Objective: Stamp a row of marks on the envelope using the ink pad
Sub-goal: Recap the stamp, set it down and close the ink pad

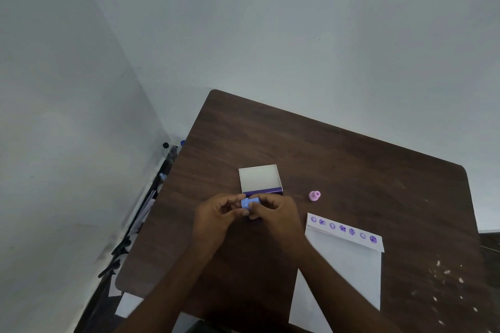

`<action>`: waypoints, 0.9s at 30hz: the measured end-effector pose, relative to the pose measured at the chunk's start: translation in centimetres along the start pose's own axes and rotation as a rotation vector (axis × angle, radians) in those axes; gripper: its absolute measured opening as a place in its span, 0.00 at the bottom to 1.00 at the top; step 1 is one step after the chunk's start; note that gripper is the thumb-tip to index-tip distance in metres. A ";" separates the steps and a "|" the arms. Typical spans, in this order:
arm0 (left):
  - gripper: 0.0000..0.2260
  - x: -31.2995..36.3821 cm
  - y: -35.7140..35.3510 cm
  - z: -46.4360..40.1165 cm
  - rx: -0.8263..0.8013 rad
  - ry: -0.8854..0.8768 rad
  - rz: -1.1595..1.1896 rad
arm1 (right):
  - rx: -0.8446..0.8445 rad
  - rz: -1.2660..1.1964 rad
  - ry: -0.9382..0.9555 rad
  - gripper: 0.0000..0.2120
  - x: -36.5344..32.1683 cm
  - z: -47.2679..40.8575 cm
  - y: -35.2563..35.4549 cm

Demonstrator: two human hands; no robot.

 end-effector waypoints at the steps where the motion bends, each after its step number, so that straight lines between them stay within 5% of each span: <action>1: 0.14 0.4 0.3 0.1 0.009 -0.023 0.011 | -0.020 -0.020 -0.016 0.10 0.0 0.0 0.0; 8: 0.14 1.7 0.8 0.5 0.014 -0.095 0.046 | -0.105 -0.105 -0.040 0.04 -0.3 0.0 0.8; 13: 0.13 2.0 0.7 0.6 0.052 -0.119 0.030 | -0.136 -0.288 -0.048 0.04 -0.8 0.5 0.9; 27: 0.11 2.5 1.0 0.8 0.051 -0.144 0.054 | -0.061 -0.291 -0.013 0.12 0.8 0.8 0.4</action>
Point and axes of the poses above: each hand's wrist, its own z-axis away from the middle knuckle, its own y-axis out of the back of the hand, x = y × z, the point moved 5 cm from there along -z, towards the middle knuckle, and after that the axes turned 7 degrees about -z, right-handed, at the moved point
